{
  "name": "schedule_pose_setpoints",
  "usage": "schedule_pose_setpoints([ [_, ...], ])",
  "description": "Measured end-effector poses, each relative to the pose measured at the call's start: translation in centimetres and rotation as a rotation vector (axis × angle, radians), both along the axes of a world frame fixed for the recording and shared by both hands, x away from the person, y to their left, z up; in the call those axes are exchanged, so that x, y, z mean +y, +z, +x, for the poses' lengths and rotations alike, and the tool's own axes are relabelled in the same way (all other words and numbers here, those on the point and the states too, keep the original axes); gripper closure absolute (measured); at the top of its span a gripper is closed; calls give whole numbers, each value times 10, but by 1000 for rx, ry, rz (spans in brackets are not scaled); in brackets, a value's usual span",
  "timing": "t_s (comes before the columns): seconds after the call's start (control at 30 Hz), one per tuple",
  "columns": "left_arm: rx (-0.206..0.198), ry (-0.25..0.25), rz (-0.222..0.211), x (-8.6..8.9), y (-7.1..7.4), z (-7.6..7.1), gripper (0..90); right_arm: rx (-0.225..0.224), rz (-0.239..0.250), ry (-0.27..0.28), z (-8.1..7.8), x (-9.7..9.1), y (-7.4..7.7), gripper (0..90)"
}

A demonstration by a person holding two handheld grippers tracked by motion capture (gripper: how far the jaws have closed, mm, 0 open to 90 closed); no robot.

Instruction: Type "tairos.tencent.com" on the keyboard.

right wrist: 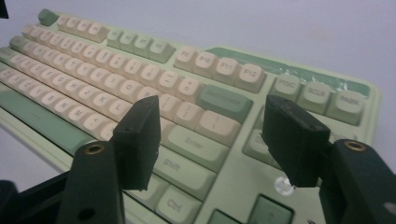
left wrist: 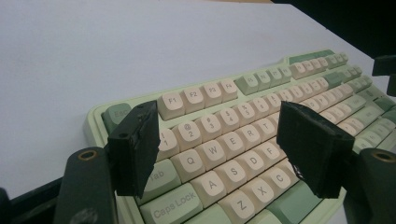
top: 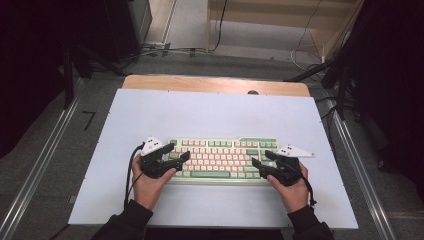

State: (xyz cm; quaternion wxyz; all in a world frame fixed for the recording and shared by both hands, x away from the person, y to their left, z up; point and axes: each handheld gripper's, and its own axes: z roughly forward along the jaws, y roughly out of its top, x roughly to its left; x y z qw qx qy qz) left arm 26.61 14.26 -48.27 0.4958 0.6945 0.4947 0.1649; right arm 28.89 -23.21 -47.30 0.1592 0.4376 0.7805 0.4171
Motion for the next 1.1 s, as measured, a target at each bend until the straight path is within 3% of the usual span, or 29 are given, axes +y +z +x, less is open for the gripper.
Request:
schedule_pose_setpoints([
  [0.2, 0, 2, -2, 0, 0, -1, 305, -9, 16, 60, 6, 20, 4, 581],
  [0.23, 1, -1, 0, 0, 0, -1, 305, -9, 16, 60, 6, 20, 4, 581],
  [0.33, 4, 0, 3, 0, -1, 0, 305, -4, 29, 91, 9, 30, 4, 730],
  [0.37, 6, 0, 2, 0, -1, 0, 305, 9, 36, 104, 11, 36, 4, 820],
  [0.47, 6, 3, 5, 0, -1, 0, 305, 20, 39, 122, 14, 45, 3, 879],
  [0.73, 6, 4, 5, 1, -1, 0, 305, 36, 48, 148, 19, 61, 1, 880],
  [1.1, 5, 7, 9, 1, -2, 0, 305, 54, 21, 179, 26, 81, -5, 879],
])
